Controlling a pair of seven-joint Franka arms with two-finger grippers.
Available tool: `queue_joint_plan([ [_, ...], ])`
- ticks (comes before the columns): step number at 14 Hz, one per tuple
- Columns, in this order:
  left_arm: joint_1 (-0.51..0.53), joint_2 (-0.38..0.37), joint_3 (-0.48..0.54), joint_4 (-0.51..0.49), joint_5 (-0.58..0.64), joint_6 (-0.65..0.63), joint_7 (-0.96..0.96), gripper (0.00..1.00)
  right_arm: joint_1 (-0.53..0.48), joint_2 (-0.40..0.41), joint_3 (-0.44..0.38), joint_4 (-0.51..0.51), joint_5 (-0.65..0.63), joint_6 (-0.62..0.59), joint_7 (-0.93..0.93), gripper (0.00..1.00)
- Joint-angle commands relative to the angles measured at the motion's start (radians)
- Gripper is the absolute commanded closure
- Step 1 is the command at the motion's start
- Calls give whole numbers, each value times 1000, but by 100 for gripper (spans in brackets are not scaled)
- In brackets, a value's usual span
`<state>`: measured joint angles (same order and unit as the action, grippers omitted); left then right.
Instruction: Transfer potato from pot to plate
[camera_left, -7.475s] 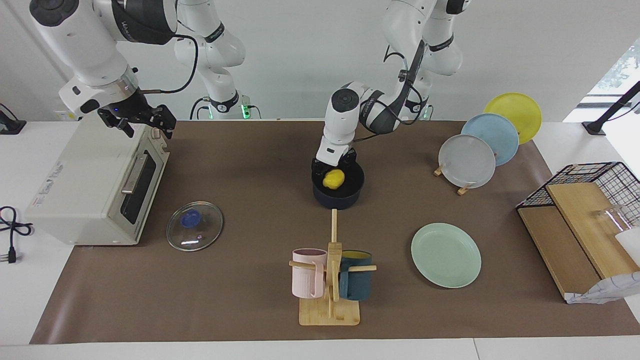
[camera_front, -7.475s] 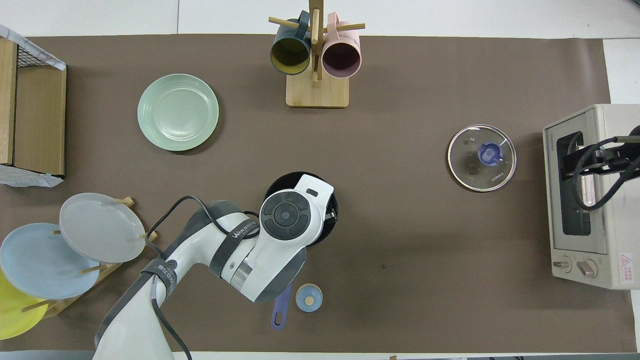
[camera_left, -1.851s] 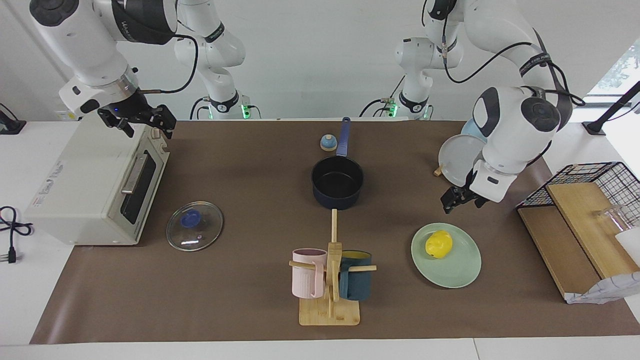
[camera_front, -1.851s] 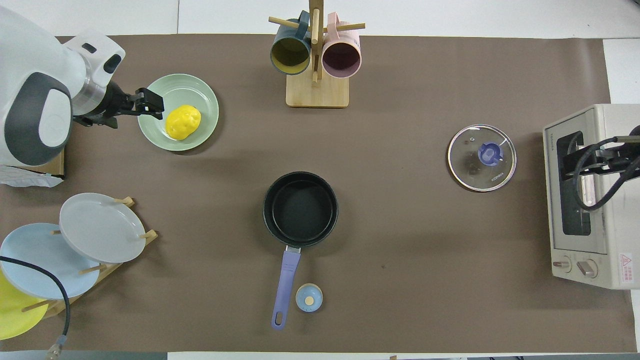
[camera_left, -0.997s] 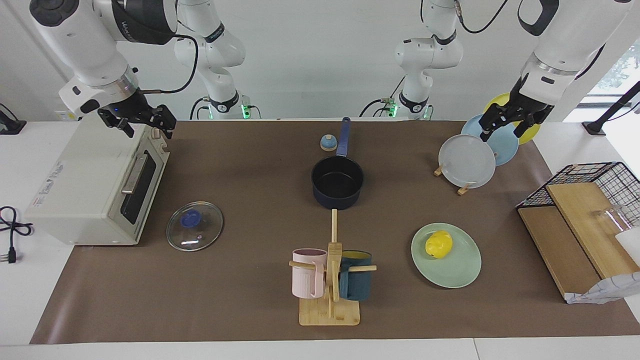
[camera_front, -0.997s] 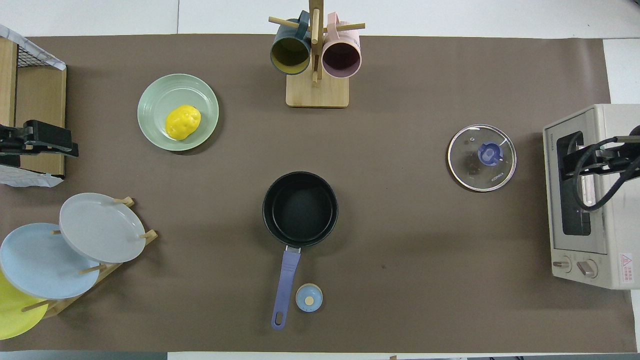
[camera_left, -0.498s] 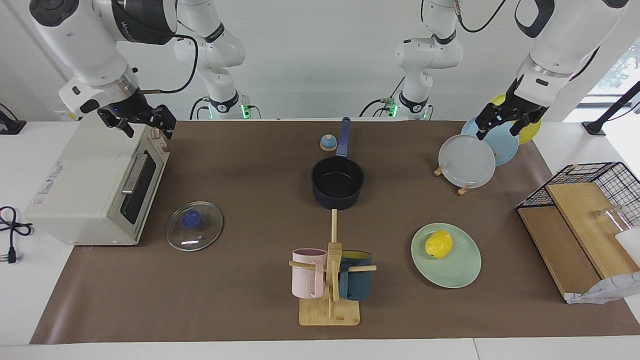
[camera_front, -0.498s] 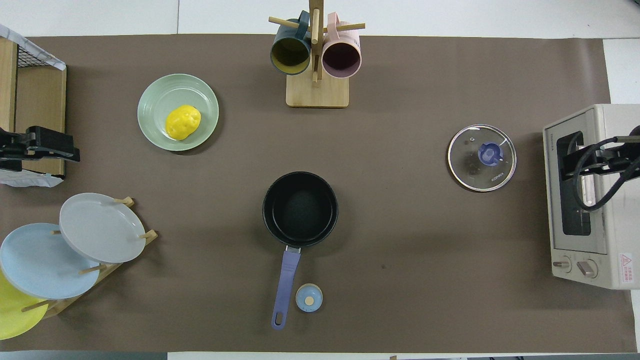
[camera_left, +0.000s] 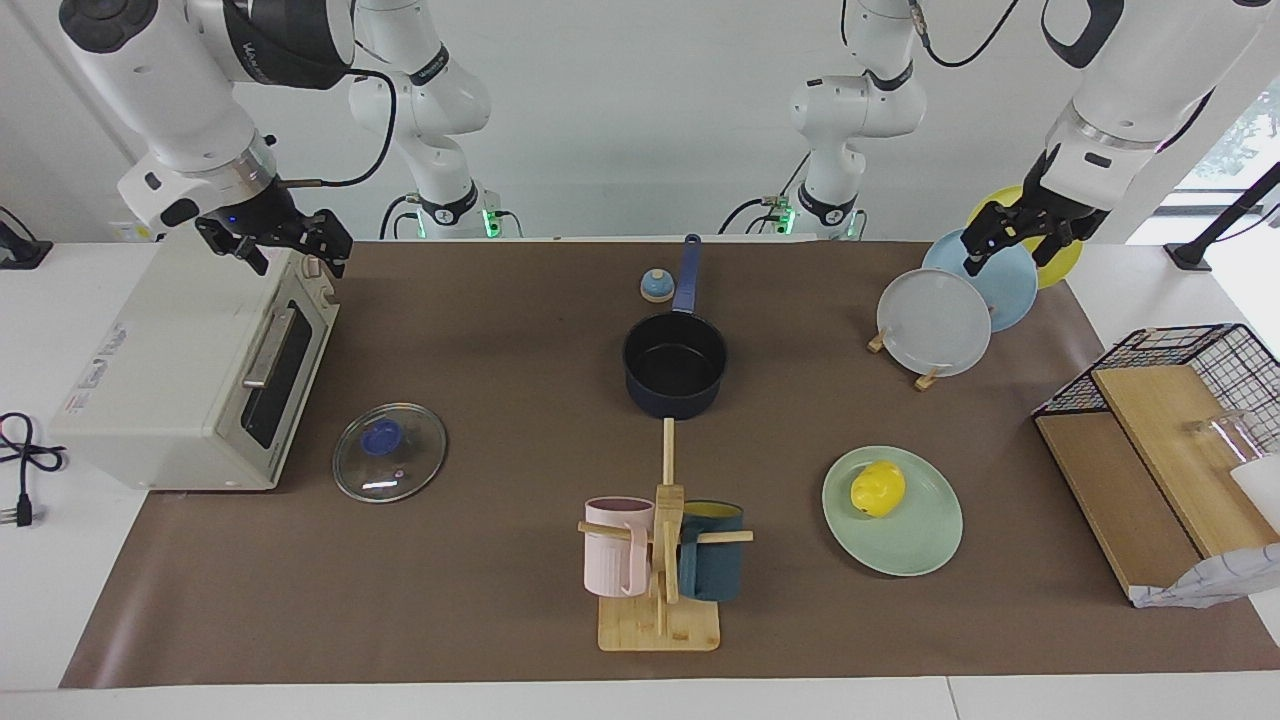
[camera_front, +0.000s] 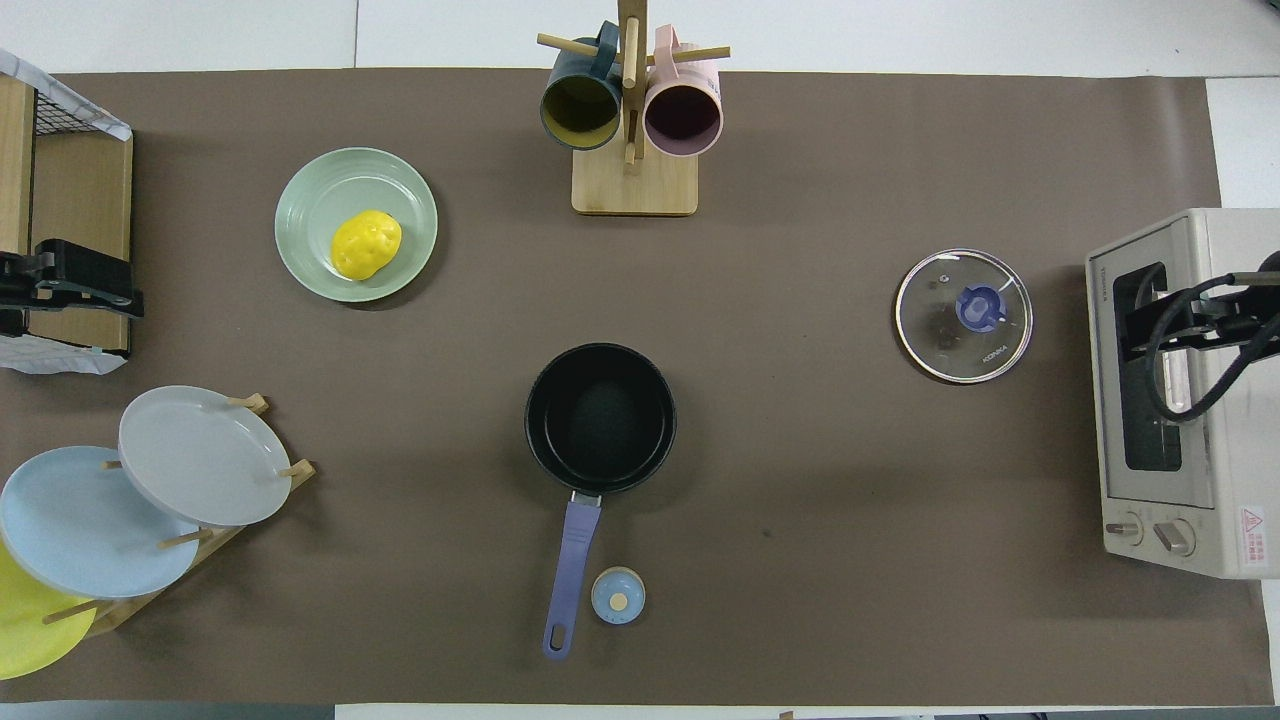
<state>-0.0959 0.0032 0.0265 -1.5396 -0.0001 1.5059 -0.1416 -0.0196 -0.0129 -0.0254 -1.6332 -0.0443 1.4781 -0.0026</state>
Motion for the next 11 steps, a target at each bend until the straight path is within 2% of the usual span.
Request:
queue_joint_plan([
  [1, 1, 1, 0, 1, 2, 14, 11, 0, -10, -15, 4, -17, 21, 16, 13, 0],
  [11, 5, -9, 0, -7, 2, 5, 14, 0, -10, -13, 4, -17, 20, 16, 13, 0],
])
